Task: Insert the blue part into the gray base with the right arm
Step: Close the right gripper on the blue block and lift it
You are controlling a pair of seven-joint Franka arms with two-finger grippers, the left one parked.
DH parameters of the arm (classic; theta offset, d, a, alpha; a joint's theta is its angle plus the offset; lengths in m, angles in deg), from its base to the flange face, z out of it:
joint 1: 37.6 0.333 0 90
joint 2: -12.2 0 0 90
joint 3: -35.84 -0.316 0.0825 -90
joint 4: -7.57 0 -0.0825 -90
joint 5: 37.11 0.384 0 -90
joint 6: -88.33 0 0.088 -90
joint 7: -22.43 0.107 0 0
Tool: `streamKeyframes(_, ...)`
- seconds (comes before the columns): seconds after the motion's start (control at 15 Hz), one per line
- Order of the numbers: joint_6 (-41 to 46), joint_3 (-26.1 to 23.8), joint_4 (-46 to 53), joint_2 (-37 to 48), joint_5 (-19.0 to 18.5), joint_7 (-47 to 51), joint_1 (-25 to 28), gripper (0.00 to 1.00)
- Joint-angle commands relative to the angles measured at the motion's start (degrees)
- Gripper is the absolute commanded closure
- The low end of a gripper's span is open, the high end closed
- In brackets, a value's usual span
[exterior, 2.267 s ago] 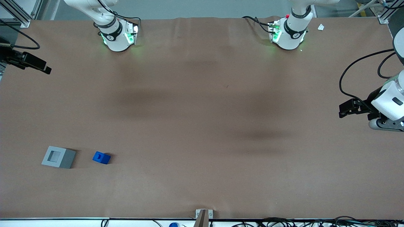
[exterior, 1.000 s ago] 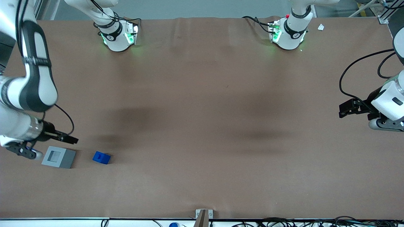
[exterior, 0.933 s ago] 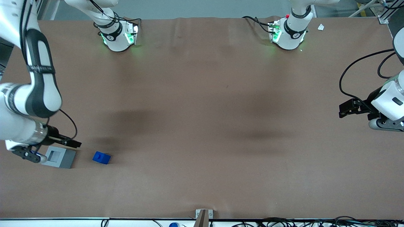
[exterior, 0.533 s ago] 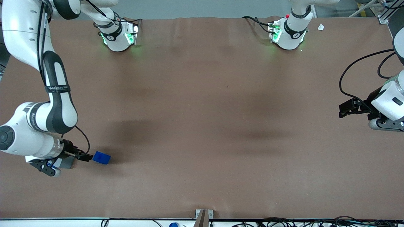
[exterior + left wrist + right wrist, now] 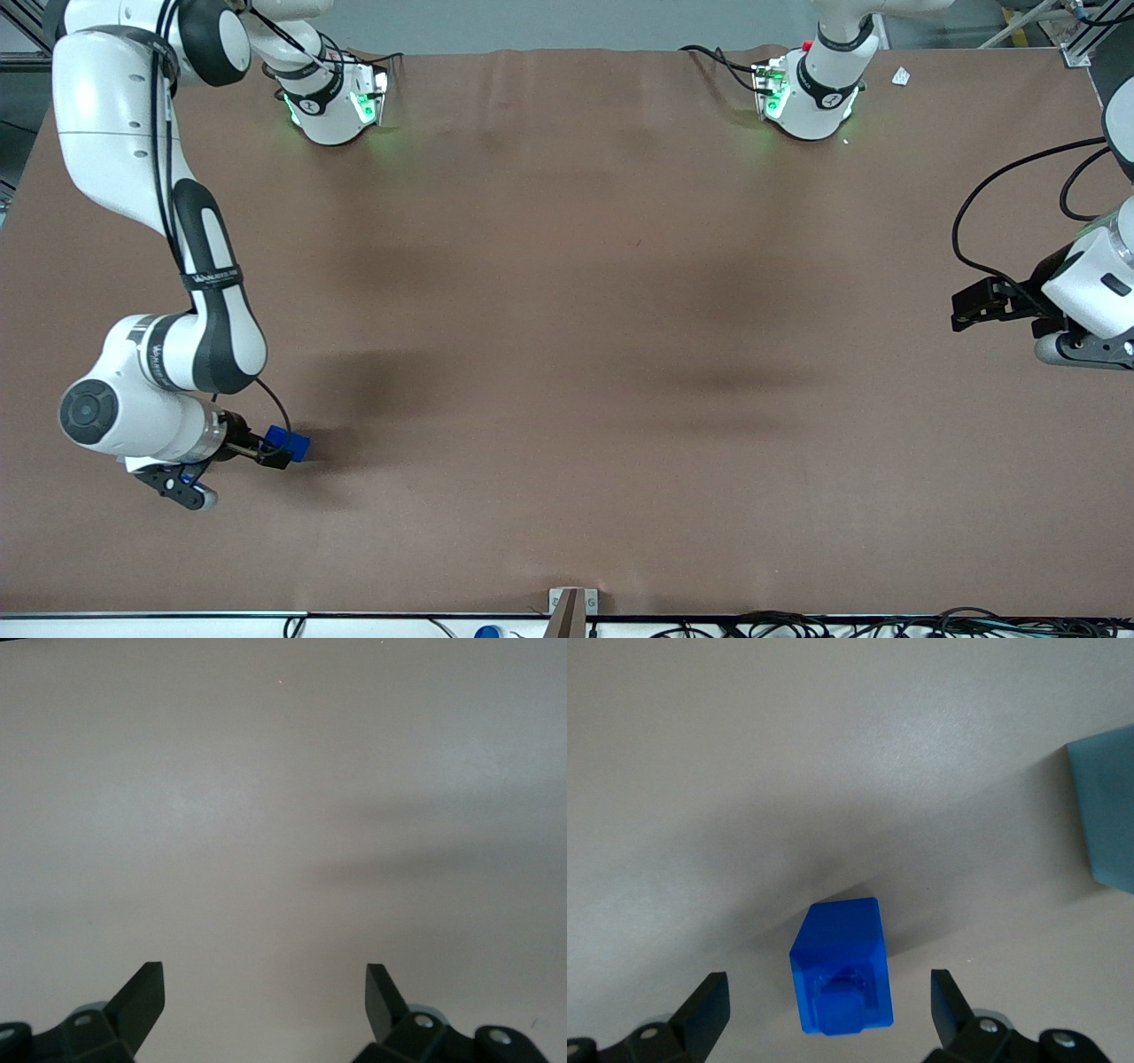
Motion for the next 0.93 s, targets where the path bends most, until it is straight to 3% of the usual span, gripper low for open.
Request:
streamKeyframes(0.0, -0.08, 0.10, 1.29, -1.66, -1.65, 3.09, 1.03, 0.00)
streamKeyframes(0.07, -0.60, 0.10, 1.28, -2.19, -1.56, 3.10, 1.12, 0.00)
streamKeyframes(0.27, -1.49, 0.10, 1.28, -2.55, -1.56, 3.18, 0.77, 0.15)
streamKeyframes(0.67, -1.49, 0.10, 1.11, -2.63, -1.65, 2.57, 0.16, 0.29)
streamKeyframes(0.87, -1.40, 0.10, 1.11, -2.63, -1.65, 2.57, 0.15, 0.45)
